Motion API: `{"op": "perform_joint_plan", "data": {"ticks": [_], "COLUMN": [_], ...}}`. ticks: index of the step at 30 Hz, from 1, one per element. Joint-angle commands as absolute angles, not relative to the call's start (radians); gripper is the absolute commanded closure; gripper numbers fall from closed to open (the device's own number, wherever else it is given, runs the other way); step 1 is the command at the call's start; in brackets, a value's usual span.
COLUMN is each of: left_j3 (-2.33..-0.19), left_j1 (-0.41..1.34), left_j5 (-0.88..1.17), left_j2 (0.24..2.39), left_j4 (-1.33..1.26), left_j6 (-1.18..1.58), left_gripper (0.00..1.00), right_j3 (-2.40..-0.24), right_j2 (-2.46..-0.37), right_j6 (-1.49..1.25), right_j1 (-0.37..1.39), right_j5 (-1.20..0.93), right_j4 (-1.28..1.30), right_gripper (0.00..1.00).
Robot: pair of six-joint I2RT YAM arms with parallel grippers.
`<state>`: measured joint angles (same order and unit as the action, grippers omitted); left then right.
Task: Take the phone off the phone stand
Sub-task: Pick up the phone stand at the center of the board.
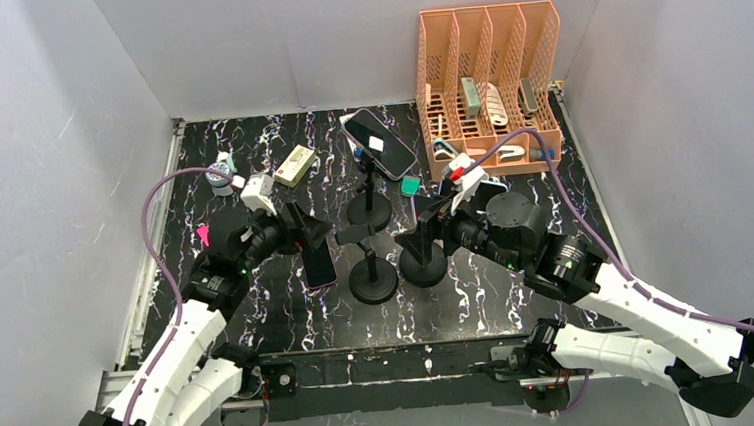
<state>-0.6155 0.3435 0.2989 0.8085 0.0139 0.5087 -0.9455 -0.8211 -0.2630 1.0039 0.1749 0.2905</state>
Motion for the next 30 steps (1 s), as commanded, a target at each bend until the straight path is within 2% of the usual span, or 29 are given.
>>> {"op": "perform_joint_plan", "data": {"ticks": [1,5,15,20,30], "left_j3": [-0.612,-0.627,-0.636,-0.634,-0.626], "left_j1": [0.444,0.505,0.518,0.523,0.526], "left_j5": [0.331,0.318,0.361,0.404,0.433], "left_j2": [0.806,0.862,0.949,0.991,1.021], "left_j4": [-0.058,-0.061,-0.119,-0.168,-0.225], "left_j6": [0.476,0.468,0.491,0.517,0.537], "left_gripper": [0.21,0.22,0.25,0.32,0.54], "right_j3": [-0.982,-0.987,-0.992,-0.992,-0.992], "right_j2": [-0.821,-0.825,-0.816,-0.815,-0.811], "right_j6": [-0.245,-0.246,-0.259,-0.266,-0.271], "right_j1": [1.006,1.006,1.006,1.006,1.005], "right_j5": [0.159,0.144,0.140,0.139,0.138], "right_j4": [0.260,0.255,0.264,0.265,0.266], "right_gripper": [0.01,0.01,0.01,0.01,0.01]}}
